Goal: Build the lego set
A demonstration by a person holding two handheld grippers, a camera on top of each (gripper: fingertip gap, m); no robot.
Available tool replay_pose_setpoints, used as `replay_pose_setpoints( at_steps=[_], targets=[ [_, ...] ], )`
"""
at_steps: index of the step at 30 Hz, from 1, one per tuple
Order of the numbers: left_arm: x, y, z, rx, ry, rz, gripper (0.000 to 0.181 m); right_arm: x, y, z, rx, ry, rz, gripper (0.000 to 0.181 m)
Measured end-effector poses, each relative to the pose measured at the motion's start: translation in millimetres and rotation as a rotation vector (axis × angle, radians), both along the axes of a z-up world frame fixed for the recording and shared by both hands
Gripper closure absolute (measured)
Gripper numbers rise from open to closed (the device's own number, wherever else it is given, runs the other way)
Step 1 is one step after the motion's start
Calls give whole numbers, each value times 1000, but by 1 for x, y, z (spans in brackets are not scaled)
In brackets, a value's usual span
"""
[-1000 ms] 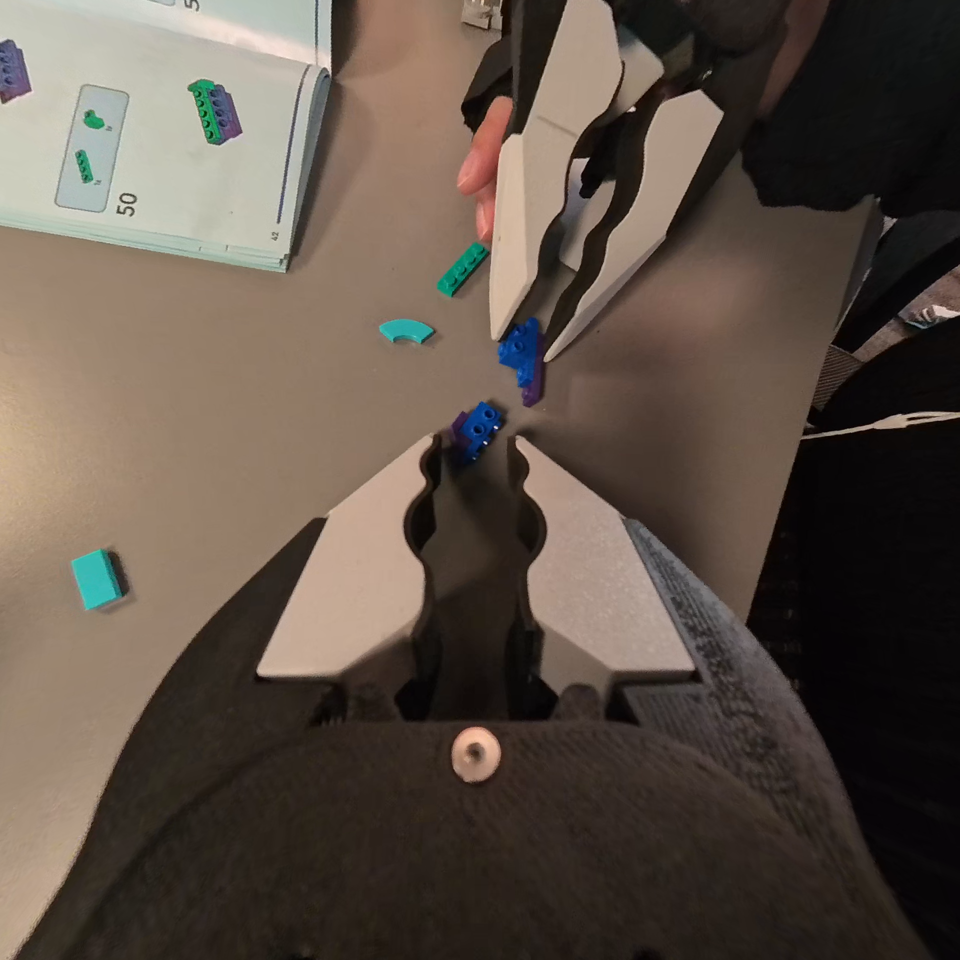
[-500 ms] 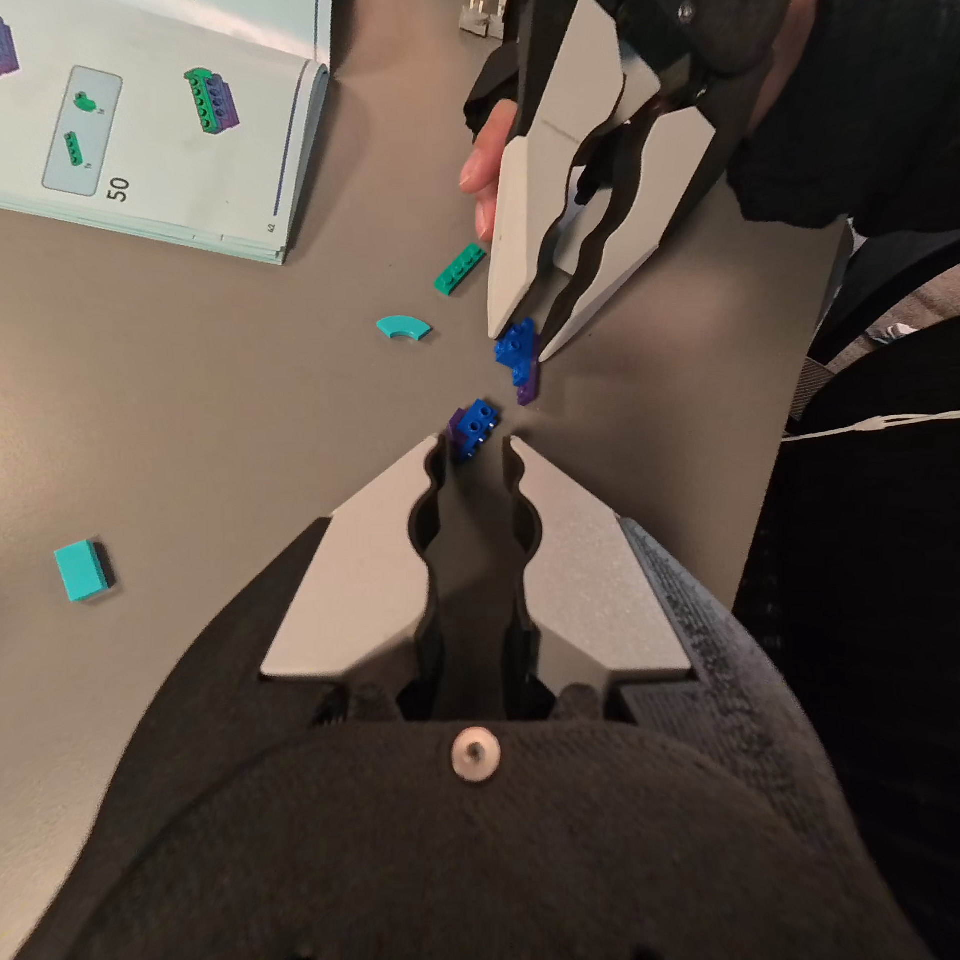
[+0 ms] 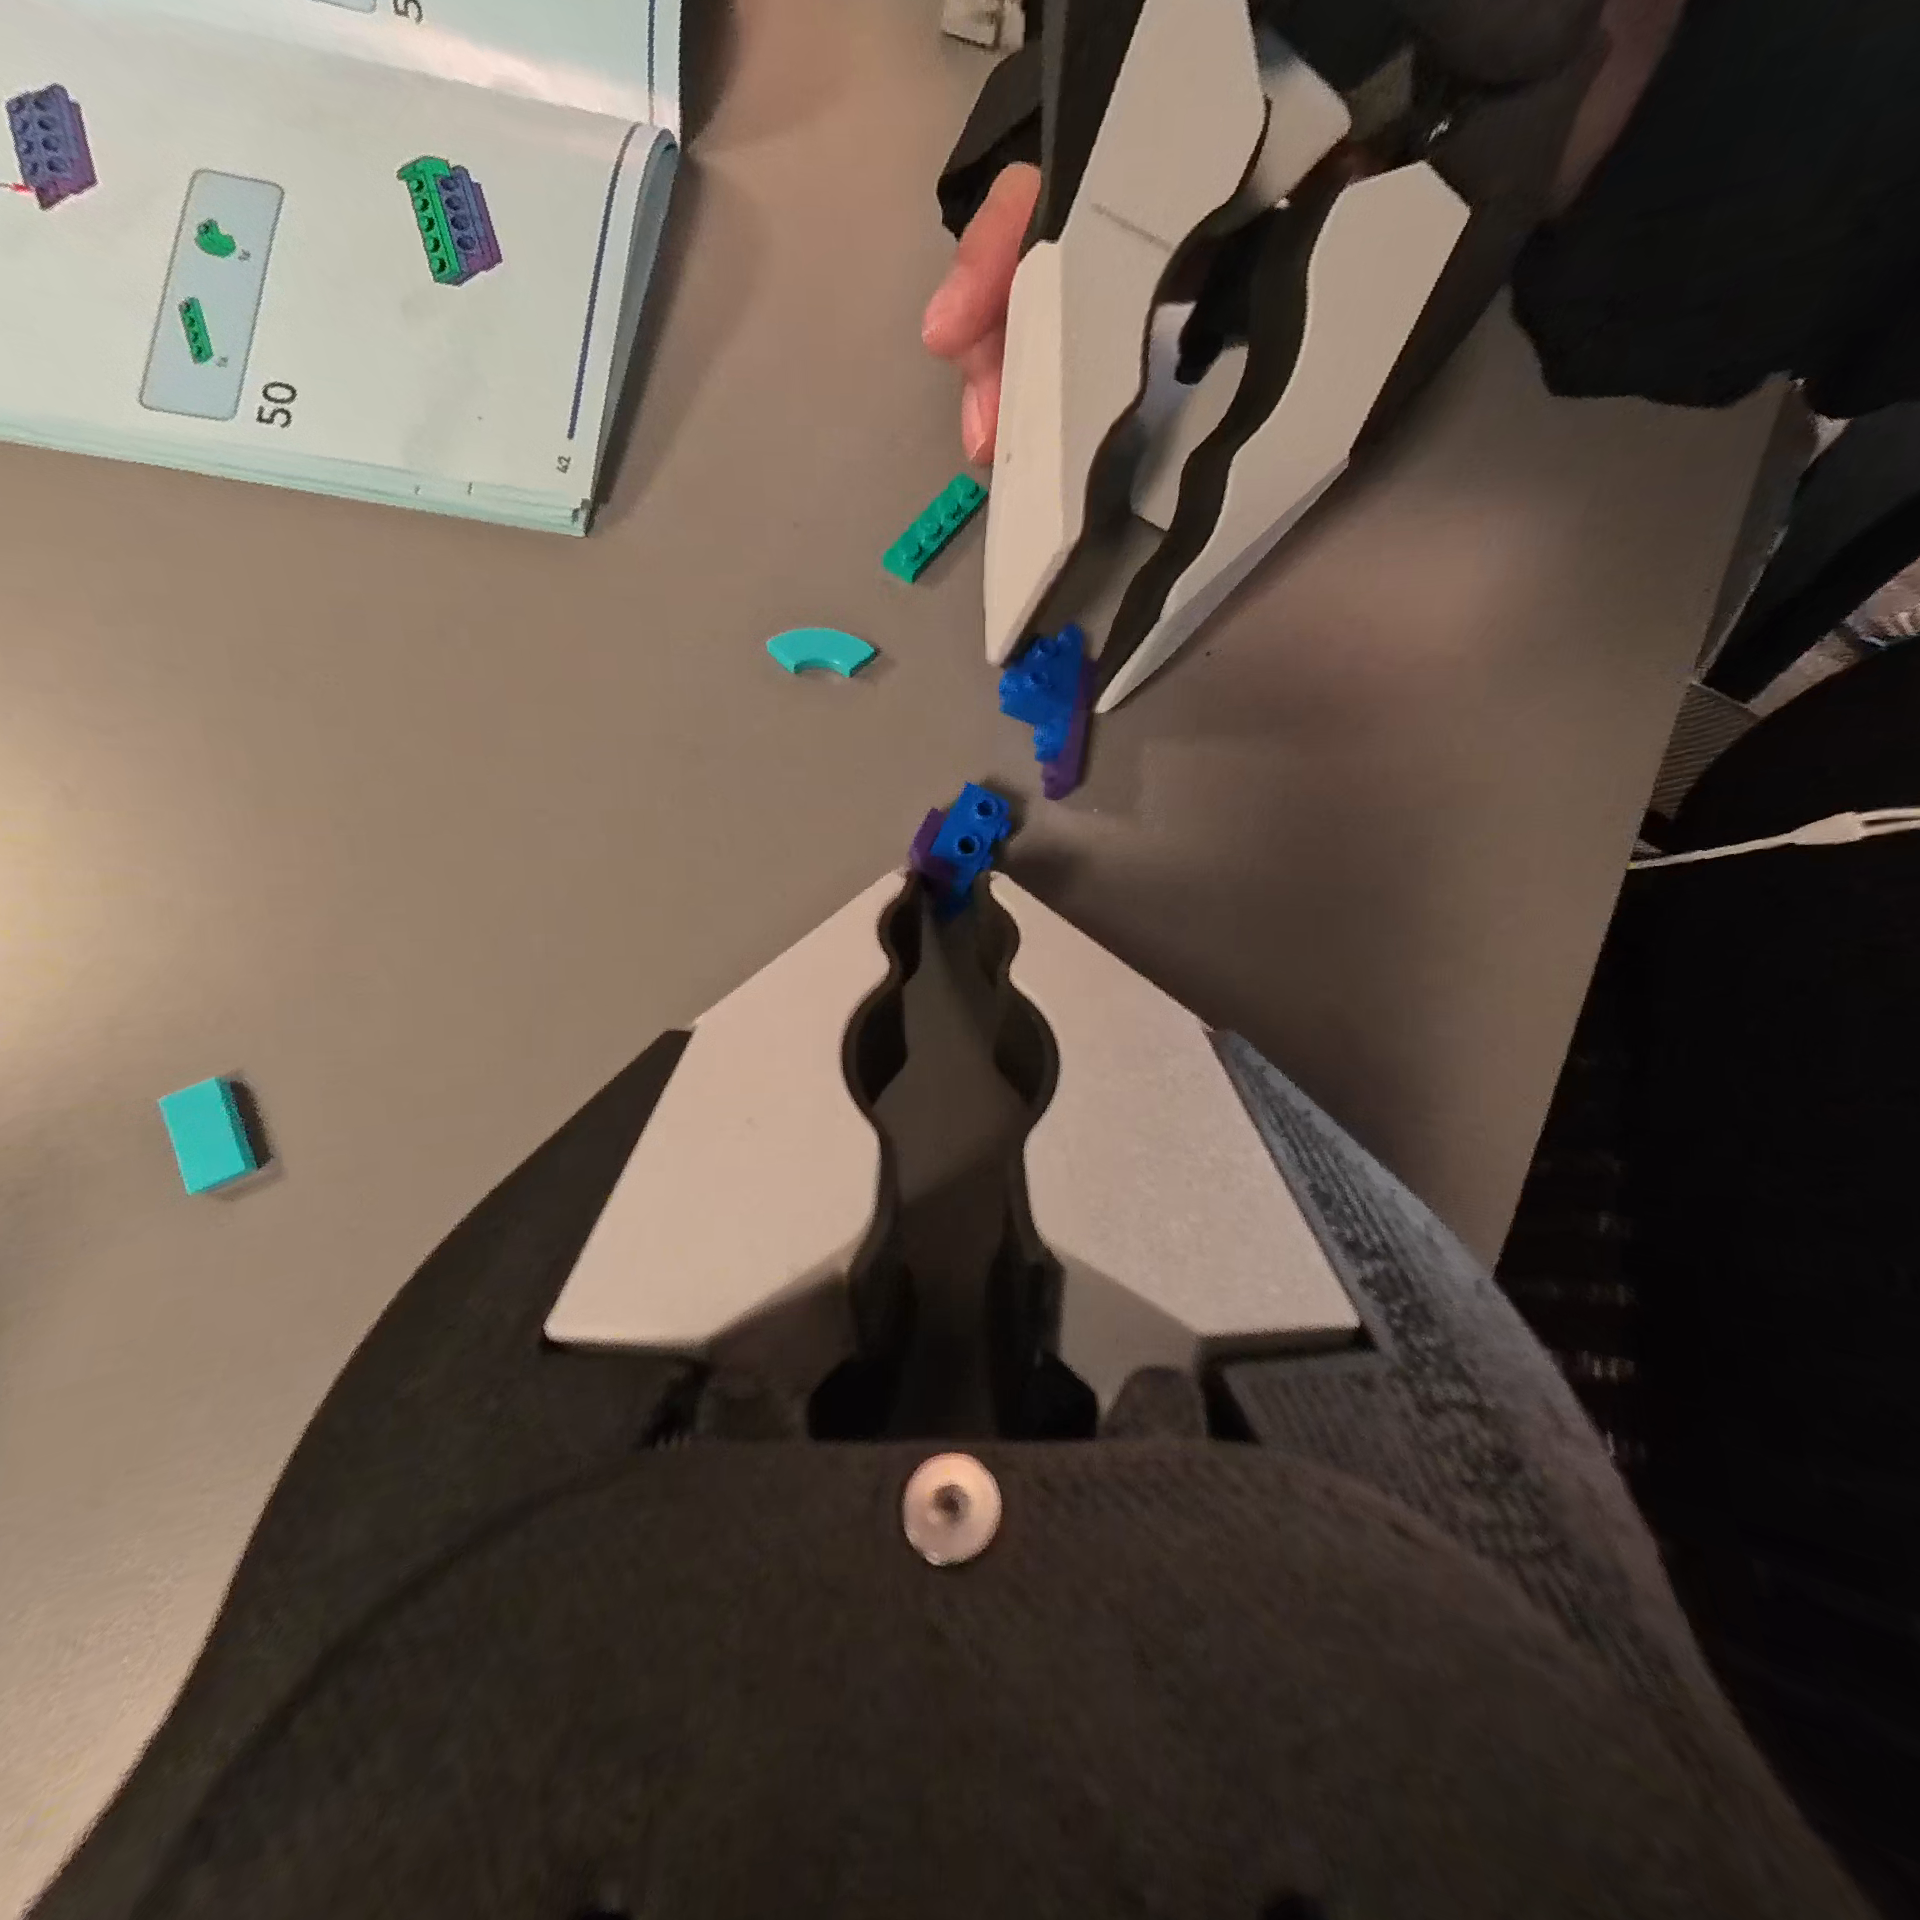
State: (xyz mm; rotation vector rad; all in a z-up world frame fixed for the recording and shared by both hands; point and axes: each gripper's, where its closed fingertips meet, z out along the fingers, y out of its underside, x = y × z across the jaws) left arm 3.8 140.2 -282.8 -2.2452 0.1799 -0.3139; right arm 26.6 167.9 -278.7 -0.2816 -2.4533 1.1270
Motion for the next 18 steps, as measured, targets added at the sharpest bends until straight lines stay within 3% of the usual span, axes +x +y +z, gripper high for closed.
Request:
replay_pose_setpoints(
  at_steps=[9, 13, 18],
  targets=[
    [-4, 2, 18, 121, -6, 33, 173, 0, 0, 6, -25, 40, -1, 144],
    [-9, 8, 50, 326, -66, 99, 173, -11, 1, 36, -141, 269, -66, 146],
    [-19, 11, 59, 424, 159, 162, 173, -25, -6, 61, -396, 134, -228, 154]
  ],
)
